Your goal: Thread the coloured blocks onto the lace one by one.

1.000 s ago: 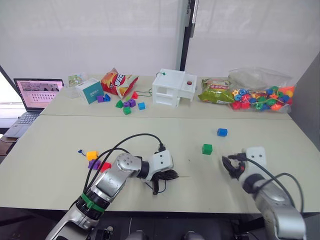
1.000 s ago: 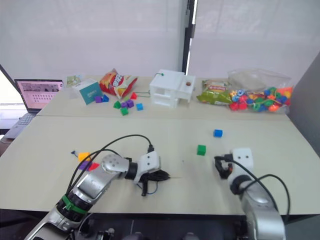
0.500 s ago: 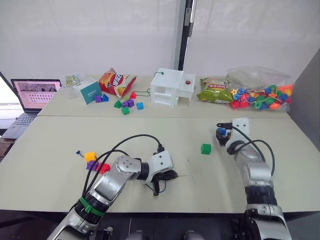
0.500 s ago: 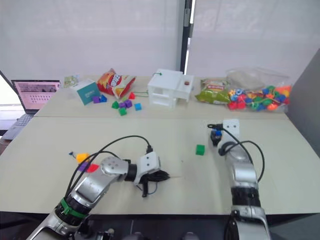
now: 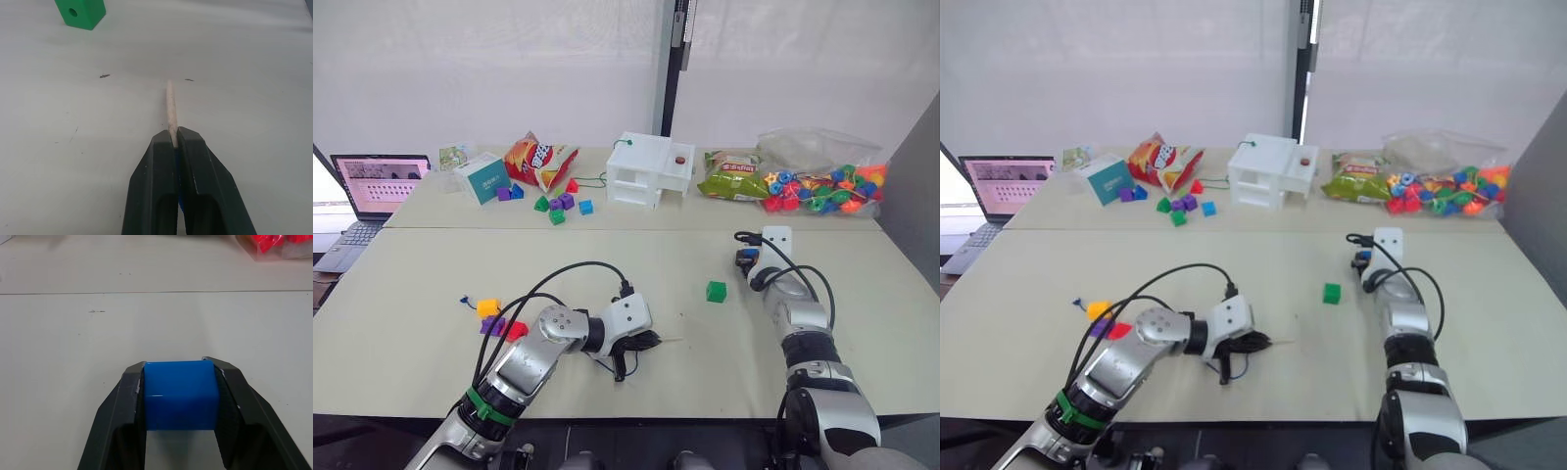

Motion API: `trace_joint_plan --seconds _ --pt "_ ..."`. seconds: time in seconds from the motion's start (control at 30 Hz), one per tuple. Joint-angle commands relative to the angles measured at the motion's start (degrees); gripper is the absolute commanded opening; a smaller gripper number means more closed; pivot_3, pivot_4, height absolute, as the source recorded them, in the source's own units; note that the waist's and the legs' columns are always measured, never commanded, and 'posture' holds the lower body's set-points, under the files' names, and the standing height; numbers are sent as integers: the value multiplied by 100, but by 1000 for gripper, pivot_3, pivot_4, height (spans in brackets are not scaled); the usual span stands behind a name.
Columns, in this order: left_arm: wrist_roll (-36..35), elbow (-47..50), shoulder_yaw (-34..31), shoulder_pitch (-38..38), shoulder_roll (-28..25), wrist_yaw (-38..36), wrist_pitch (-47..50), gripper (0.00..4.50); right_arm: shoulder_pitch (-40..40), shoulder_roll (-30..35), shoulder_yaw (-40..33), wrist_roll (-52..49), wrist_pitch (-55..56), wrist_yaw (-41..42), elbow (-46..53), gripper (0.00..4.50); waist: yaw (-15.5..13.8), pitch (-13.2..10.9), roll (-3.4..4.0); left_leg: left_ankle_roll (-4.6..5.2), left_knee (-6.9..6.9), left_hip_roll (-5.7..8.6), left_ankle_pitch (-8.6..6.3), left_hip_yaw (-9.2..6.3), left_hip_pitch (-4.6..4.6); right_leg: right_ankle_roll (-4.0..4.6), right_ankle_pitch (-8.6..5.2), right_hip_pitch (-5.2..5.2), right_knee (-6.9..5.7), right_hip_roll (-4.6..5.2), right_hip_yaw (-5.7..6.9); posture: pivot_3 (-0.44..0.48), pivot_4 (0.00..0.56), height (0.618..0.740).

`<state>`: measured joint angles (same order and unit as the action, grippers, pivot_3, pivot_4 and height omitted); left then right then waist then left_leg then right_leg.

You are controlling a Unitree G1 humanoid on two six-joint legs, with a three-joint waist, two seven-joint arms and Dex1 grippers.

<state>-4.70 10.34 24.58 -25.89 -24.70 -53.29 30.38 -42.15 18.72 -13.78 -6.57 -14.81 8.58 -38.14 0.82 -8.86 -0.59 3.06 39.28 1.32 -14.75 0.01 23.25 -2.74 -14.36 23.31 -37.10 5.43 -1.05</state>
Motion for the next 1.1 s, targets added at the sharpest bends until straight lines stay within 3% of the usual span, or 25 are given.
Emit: trace_joint_plan --seconds 0.03,0.1,0.33,0.47,0.63,0.73,1.1 --pt "-69 82 -82 -32 -11 1 -58 0 115 -18 -70 -242 -210 31 953 1214 4 0 0 0 0 0 0 0 0 0 0 1 0 0 0 0 150 740" --pt "-73 65 -75 -28 -17 -16 -77 0 373 -95 -88 -393 -594 -62 1828 1214 -3 0 1 0 -1 -1 0 0 0 0 0 1 0 0 -1 0 150 740" --pt "-110 -72 -76 -51 -45 -114 -143 0 2444 -188 425 -799 -3879 -720 7773 1214 -62 11 18 -2 -6 5 3 -1 62 -1 0 76 -17 6 -7 0 150 740" --pt "-128 -171 -54 -71 -31 -206 -185 0 3209 -226 1082 -857 -5009 -1077 9500 1214 -35 11 18 -6 -2 4 7 1 69 0 1 84 -20 -2 -11 0 150 740" --pt "-122 -201 2 -79 -18 -333 -232 0 4233 -313 2029 -808 -5133 -1757 9814 1214 -50 11 17 -4 10 6 15 0 47 0 0 64 -2 -1 -6 0 150 740" --pt "-130 -211 -21 -150 26 -345 -213 0 4832 -819 2225 -667 -5299 -1939 9635 1214 -48 11 17 -5 10 7 16 0 51 0 0 68 -3 -1 -8 0 150 740" --pt "-77 -231 -61 -178 -25 -382 -253 0 5064 -1726 2122 -742 -5113 -1689 8859 1214 -16 14 13 -7 10 4 18 -1 49 1 0 70 -4 -6 -7 0 150 740"
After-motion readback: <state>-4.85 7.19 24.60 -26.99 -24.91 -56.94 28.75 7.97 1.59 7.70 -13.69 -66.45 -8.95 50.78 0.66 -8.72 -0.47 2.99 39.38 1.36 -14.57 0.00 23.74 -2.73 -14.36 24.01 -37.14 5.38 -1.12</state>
